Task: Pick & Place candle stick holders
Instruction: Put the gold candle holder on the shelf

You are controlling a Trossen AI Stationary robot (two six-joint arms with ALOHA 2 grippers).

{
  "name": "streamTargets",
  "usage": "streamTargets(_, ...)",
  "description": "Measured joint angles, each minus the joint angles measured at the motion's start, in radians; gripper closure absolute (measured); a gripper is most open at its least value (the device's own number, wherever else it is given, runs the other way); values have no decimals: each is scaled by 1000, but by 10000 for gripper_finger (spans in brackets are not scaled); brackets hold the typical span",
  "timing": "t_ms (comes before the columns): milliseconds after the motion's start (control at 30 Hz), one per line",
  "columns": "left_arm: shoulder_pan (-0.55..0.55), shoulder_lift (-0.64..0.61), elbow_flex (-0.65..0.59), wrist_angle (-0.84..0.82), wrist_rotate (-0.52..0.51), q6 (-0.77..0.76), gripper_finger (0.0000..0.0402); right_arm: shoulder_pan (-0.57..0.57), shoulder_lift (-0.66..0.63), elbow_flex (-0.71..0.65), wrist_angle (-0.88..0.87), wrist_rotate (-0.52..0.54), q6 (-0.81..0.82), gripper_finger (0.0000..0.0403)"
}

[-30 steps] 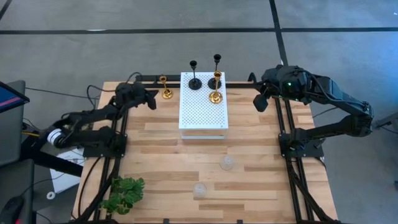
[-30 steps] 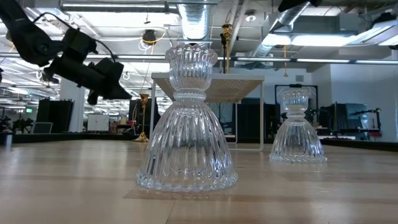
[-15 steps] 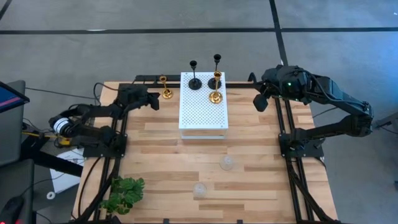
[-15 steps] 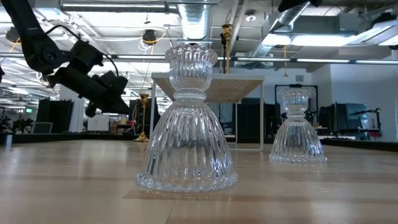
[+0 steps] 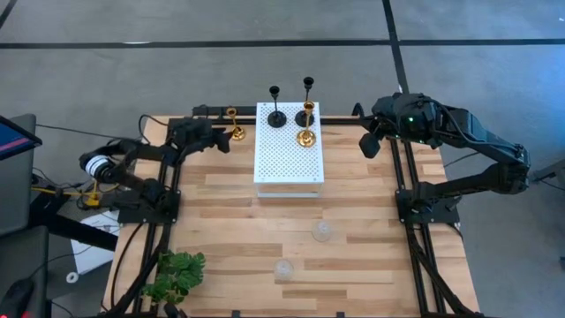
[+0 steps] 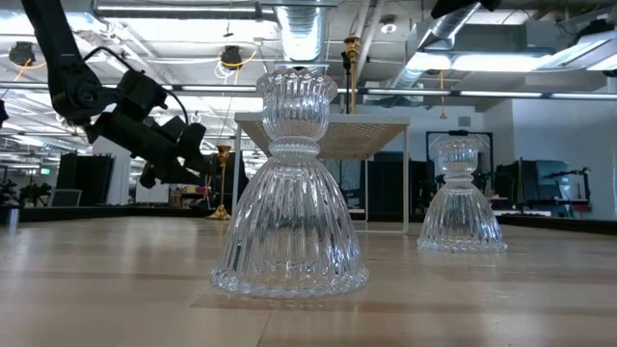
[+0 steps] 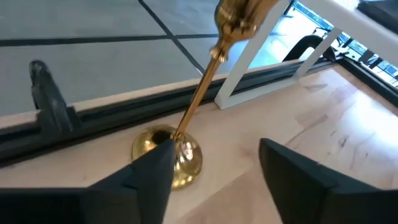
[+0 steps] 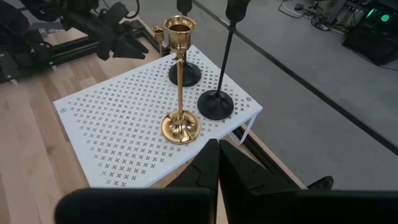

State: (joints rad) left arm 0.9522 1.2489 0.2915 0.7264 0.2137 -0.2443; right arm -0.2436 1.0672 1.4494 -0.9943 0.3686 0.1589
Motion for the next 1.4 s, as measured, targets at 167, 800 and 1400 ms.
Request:
streamTargets(167, -7, 37, 57, 11, 0, 2, 118, 0, 0, 0, 0, 0, 0, 403)
streamTargets(800, -32, 227, 210, 37, -100, 79, 116, 0, 0, 0, 0, 0, 0, 403)
streamTargets(1400, -56, 208, 212, 30, -116, 66, 388, 0, 0, 0, 0, 0, 0, 403)
